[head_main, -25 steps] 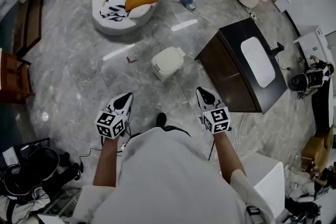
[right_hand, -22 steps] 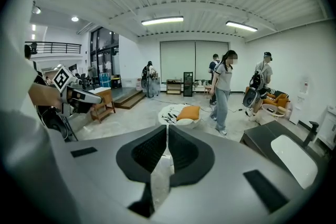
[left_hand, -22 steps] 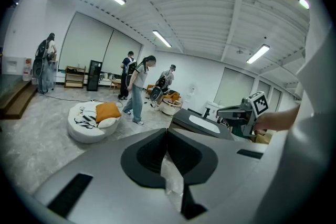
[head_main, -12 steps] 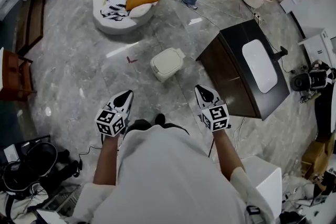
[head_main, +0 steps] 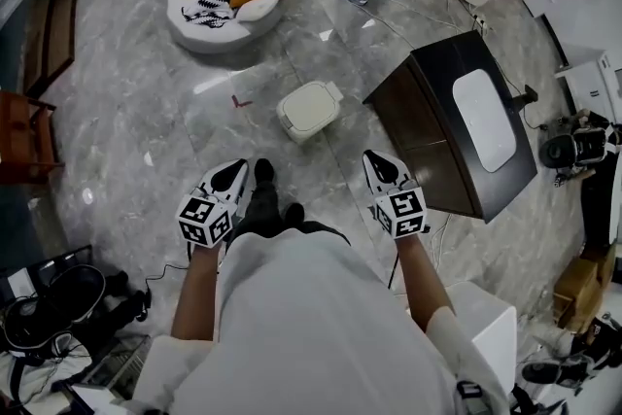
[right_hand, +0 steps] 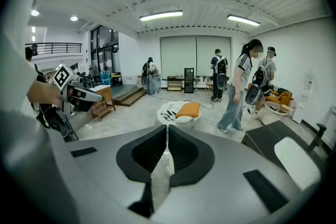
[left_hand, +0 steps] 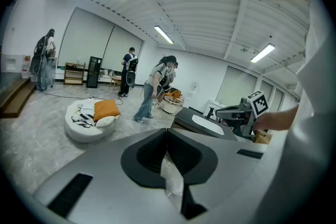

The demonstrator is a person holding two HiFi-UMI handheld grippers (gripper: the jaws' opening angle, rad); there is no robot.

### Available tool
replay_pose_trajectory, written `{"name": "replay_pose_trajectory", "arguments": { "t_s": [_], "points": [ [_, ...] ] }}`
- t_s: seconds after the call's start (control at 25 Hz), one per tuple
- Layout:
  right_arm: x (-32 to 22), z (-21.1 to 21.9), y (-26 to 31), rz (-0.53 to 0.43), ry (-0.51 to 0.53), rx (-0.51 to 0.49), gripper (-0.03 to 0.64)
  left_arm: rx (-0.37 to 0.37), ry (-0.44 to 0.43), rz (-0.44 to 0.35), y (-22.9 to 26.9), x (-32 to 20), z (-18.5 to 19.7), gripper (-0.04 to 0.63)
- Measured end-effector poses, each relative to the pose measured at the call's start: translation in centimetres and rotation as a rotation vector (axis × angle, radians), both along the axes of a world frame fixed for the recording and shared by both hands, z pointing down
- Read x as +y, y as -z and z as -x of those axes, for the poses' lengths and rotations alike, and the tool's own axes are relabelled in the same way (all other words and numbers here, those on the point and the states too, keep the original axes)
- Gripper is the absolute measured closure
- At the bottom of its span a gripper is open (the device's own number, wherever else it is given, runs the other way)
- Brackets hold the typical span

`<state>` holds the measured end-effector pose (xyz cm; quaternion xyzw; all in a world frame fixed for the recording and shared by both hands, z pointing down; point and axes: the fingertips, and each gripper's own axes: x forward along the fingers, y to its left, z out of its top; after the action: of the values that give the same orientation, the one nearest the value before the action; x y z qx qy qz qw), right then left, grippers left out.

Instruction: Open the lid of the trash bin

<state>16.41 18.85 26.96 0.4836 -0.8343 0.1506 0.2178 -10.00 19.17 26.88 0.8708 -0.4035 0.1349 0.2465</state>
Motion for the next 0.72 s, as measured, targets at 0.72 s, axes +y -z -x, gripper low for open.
{"name": "replay_pose_trajectory", "arguments": {
  "t_s": [0.72],
  "points": [
    [-8.8, 2.1, -2.3, 0.089, -0.089, 0.032, 0.584, 0.006, -0.178, 0.087, -4.5, -12.3, 0.4, 0.577]
  ]
}}
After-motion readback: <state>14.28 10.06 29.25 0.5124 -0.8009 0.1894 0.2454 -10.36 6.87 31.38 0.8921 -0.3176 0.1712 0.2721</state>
